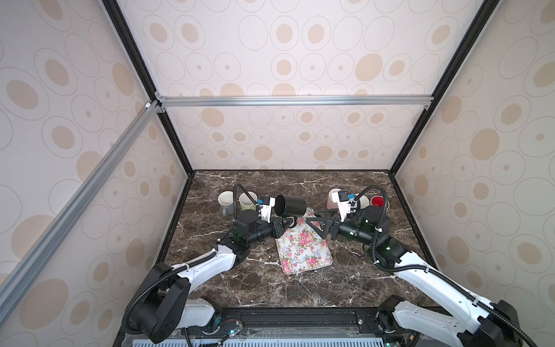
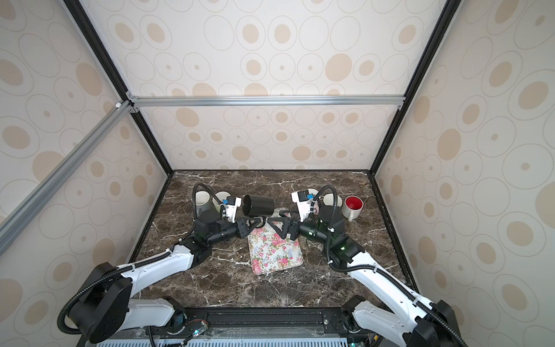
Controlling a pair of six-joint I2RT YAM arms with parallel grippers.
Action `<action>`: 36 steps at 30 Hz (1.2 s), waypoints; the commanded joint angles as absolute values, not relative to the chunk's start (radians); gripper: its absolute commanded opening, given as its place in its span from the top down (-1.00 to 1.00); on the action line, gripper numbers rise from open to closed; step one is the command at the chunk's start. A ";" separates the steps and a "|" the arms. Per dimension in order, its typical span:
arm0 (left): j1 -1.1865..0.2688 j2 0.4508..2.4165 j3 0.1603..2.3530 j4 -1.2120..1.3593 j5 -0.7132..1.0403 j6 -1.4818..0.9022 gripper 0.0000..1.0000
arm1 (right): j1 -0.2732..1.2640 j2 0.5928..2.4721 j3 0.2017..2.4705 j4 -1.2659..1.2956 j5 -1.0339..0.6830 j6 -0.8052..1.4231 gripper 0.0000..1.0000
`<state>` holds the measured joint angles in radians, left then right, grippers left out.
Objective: Turn the mug right side up
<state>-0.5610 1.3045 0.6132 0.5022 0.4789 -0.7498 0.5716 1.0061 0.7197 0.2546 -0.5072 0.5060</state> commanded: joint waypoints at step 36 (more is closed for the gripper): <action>-0.223 0.932 0.790 -0.354 -0.304 -0.469 1.00 | 0.577 0.776 0.540 0.089 -0.220 0.444 -0.79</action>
<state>-0.2520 0.9466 0.7029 -0.3790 -0.2562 -0.5049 0.5720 0.7887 0.5575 0.0746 -0.2203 0.4438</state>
